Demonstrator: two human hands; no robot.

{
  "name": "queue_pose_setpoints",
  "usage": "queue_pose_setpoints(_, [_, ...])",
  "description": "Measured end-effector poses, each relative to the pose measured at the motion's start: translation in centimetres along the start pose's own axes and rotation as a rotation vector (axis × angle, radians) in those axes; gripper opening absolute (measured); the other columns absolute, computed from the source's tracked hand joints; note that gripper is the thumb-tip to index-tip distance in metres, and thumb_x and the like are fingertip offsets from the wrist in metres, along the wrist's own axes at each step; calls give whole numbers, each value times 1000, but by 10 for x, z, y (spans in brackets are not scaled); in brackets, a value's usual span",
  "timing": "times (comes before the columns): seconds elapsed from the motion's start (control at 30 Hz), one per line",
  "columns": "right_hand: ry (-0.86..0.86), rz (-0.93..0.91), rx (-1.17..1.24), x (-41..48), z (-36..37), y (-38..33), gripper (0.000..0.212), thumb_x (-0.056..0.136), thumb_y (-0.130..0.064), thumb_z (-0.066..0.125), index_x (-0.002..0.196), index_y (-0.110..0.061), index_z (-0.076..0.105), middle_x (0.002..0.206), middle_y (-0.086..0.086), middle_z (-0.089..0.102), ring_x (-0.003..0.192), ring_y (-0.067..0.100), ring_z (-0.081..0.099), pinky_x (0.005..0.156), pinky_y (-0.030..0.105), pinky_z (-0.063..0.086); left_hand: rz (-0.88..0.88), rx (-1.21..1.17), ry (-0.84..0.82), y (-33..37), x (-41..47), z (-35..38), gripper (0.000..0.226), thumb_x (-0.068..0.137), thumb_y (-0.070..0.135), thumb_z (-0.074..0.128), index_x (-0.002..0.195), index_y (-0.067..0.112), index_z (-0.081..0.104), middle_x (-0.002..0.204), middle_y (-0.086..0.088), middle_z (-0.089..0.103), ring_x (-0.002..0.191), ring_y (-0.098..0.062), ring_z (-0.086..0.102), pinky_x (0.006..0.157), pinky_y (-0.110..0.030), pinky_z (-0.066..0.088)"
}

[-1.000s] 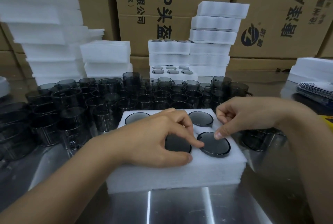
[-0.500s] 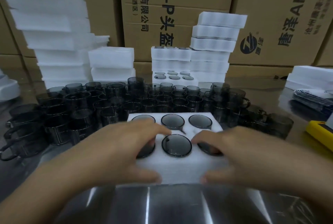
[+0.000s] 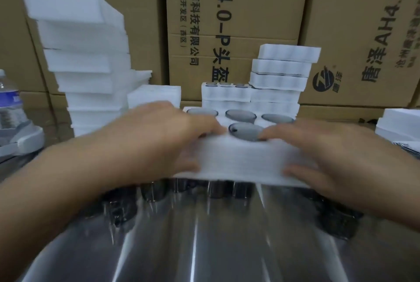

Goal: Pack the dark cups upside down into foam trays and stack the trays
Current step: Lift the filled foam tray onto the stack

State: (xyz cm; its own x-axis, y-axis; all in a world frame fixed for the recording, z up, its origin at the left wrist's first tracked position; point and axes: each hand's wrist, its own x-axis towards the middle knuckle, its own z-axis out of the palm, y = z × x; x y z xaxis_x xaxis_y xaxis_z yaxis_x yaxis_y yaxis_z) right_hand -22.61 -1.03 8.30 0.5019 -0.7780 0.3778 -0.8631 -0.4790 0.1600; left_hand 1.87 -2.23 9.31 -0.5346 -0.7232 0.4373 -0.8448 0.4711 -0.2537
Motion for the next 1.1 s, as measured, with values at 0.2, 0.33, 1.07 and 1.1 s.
queue_pose_setpoints(0.2, [-51,180,-99,150,44,86,48,91,-27,59,132,-39,36,108,-1,54,88,19,48,59,32,34,-51,55,12,-75,150,63,49,88,27,67,131,37,48,125,6,61,107,-17,57,74,-28,38])
queue_pose_setpoints(0.33, [-131,241,-127,226,99,130,46,94,-20,54,134,-36,38,118,6,55,102,27,52,67,32,35,-106,135,-42,-110,220,141,48,93,20,59,135,37,44,127,1,59,111,-22,56,62,-28,34])
queue_pose_setpoints(1.07, [-248,477,10,269,196,124,71,90,-6,45,152,-24,15,144,13,36,130,33,36,107,48,32,-121,232,-374,-126,245,224,79,90,-5,45,151,36,15,160,-3,6,144,-25,13,109,-40,30])
queue_pose_setpoints(1.1, [-199,513,119,259,190,121,68,90,-7,45,151,-21,18,143,14,37,129,33,37,106,47,34,-118,233,-344,-131,236,217,81,89,-3,47,151,36,13,160,-2,6,145,-25,12,111,-41,27])
